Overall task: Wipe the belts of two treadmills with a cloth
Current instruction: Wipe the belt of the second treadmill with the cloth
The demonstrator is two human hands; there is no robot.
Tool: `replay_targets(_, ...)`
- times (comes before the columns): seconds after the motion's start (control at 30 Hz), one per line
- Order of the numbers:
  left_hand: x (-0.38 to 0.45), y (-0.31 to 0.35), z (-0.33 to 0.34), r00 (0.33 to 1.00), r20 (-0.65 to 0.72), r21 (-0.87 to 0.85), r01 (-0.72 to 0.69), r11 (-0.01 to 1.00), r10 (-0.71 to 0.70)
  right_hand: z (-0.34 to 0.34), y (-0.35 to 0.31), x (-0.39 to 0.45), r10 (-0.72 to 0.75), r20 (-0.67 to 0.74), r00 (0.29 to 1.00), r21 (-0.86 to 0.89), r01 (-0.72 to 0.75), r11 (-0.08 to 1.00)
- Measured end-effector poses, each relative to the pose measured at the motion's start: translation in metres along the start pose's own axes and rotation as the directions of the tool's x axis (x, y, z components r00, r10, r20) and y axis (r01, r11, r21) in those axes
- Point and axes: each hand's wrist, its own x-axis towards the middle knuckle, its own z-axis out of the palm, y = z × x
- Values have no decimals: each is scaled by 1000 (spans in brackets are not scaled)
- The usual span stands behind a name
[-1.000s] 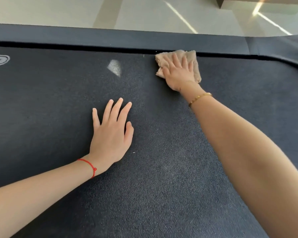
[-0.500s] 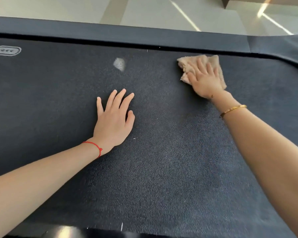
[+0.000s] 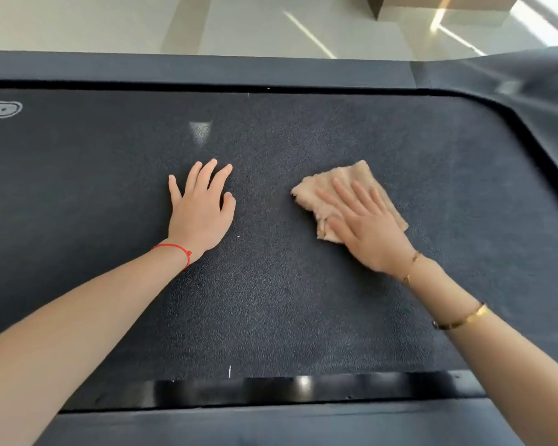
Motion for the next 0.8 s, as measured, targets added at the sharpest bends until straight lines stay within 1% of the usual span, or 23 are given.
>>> replay_targets(0.07, 0, 0, 0, 1000, -3, -10, -3, 1000, 2, -7, 22, 9, 180, -1, 984, 3, -180, 984)
replay_targets(0.1, 0, 0, 0, 1000, -5, -11, -3, 1000, 3, -9, 26, 11, 240, 4, 971, 18, -240, 971)
replay_targets(0.17, 0, 0, 1, 1000, -8, -12, -5, 1000, 5, -7, 15, 4, 266, 10, 964, 24, -267, 963)
replay_targets(0.2, 0, 0, 1, 1000, -9, -14, -6, 1000, 6, -3, 3, -3, 238, 8, 971, 3, -238, 971)
replay_targets(0.27, -1, 0, 1, 1000, -13, -20, -12, 1000, 11, 6, -28, -30, 115, 16, 993, -41, -114, 993)
replay_targets(0.37, -2, 0, 2, 999, -24, -27, -21, 999, 21, 17, -73, -81, -70, 63, 996, -33, 72, 997)
replay_targets(0.43, -3, 0, 1, 999, -30, -25, -33, 999, 32, 22, -89, -107, -114, 64, 991, -3, 115, 993)
replay_targets(0.47, -3, 0, 1, 998, -30, -20, -48, 999, 47, 24, -91, -117, -107, 53, 993, 8, 107, 994)
replay_targets(0.53, -4, 1, 0, 996, -19, -13, -91, 996, 91, 22, -83, -129, -29, 23, 999, 25, 29, 999)
replay_targets(0.6, -6, 4, -1, 993, 1, -25, -120, 992, 120, 17, -60, -130, 116, -16, 993, 22, -116, 993)
replay_targets(0.67, -10, 9, -1, 991, 23, -53, -132, 990, 133, 11, -32, -123, 299, -40, 953, 15, -299, 954)
replay_targets(0.73, -14, 18, 0, 987, 38, -65, -156, 986, 159, 3, -13, -110, 451, -38, 892, 33, -450, 892)
replay_targets(0.8, -16, 28, 2, 979, 51, -73, -191, 979, 195, -1, -13, -99, 522, -36, 852, 50, -520, 853)
